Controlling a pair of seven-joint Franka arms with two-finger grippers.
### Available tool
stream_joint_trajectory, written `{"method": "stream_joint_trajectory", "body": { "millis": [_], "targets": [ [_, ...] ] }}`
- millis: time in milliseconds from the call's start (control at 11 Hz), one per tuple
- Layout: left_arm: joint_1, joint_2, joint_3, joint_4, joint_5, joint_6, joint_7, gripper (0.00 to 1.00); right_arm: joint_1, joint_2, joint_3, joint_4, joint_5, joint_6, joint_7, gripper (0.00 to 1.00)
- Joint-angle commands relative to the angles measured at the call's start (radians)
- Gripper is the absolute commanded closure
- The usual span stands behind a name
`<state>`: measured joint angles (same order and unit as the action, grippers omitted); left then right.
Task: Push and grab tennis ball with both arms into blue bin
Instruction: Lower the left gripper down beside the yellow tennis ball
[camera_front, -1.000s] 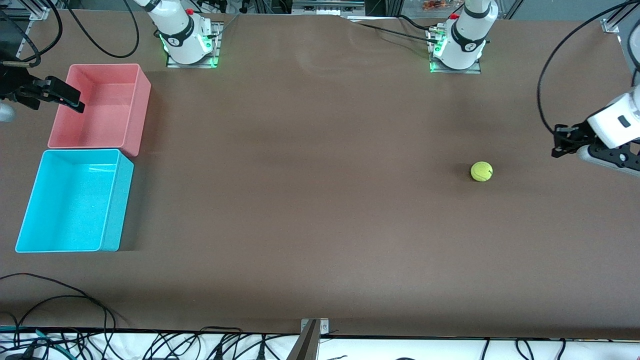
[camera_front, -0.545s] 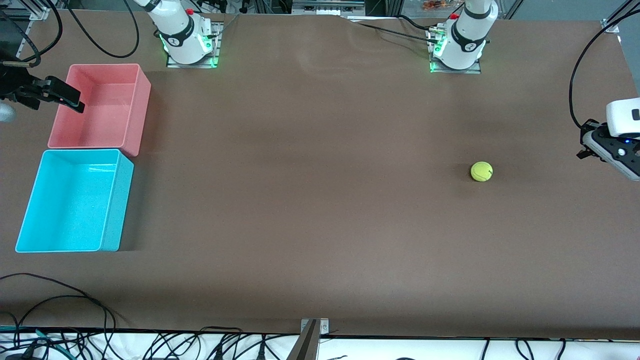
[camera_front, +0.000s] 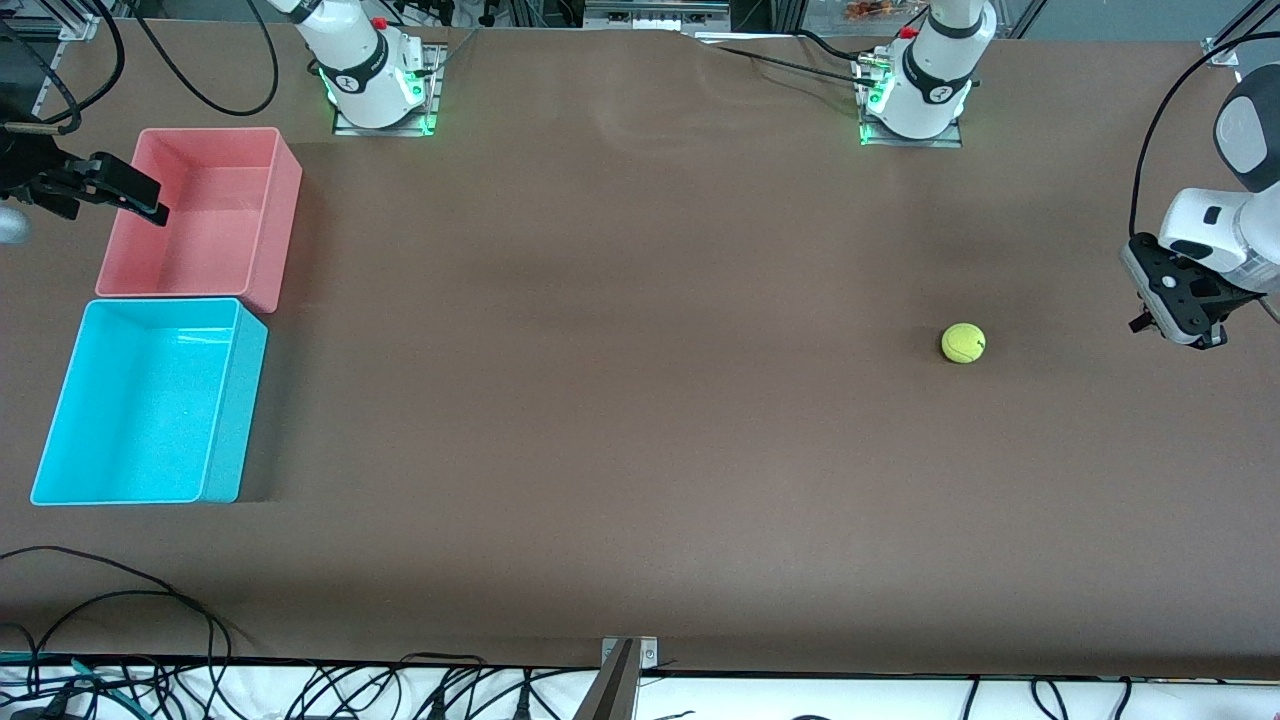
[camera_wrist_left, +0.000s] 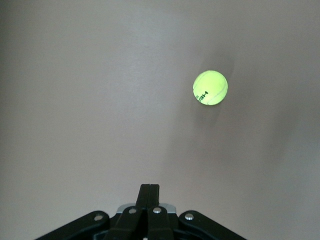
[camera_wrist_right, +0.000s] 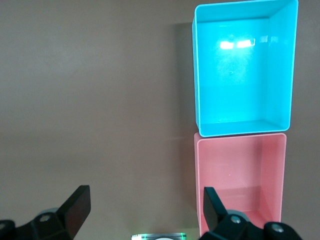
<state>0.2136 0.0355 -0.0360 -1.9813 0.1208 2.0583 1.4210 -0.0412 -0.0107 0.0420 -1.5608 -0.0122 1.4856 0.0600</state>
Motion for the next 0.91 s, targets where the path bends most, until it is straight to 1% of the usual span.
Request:
{"method": "stream_joint_trajectory", "body": {
  "millis": [0, 182, 273, 455, 636, 818],
  "targets": [
    [0.063, -0.042, -0.005, -0.111, -0.105, 0.083, 0.292, 1.0, 0.0, 0.008, -0.001, 0.021, -0.014, -0.002, -0.005, 0.0],
    [0.063, -0.042, -0.007, -0.161, -0.145, 0.111, 0.402, 1.0, 0.0, 0.008, 0.001, 0.021, -0.014, -0.002, -0.005, 0.0],
    [0.061, -0.04, -0.008, -0.186, -0.145, 0.15, 0.464, 1.0, 0.0, 0.008, 0.001, 0.021, -0.014, -0.002, -0.005, 0.0],
    [0.064, -0.04, -0.007, -0.266, -0.145, 0.239, 0.561, 1.0, 0.0, 0.008, 0.001, 0.021, -0.014, -0.002, -0.005, 0.0],
    [0.064, -0.036, -0.007, -0.341, -0.145, 0.327, 0.584, 1.0, 0.0, 0.008, -0.001, 0.021, -0.014, -0.001, -0.005, 0.0],
    [0.084, 0.004, -0.007, -0.389, -0.145, 0.426, 0.602, 1.0, 0.0, 0.008, -0.001, 0.021, -0.014, 0.004, -0.005, 0.0]
  ]
}}
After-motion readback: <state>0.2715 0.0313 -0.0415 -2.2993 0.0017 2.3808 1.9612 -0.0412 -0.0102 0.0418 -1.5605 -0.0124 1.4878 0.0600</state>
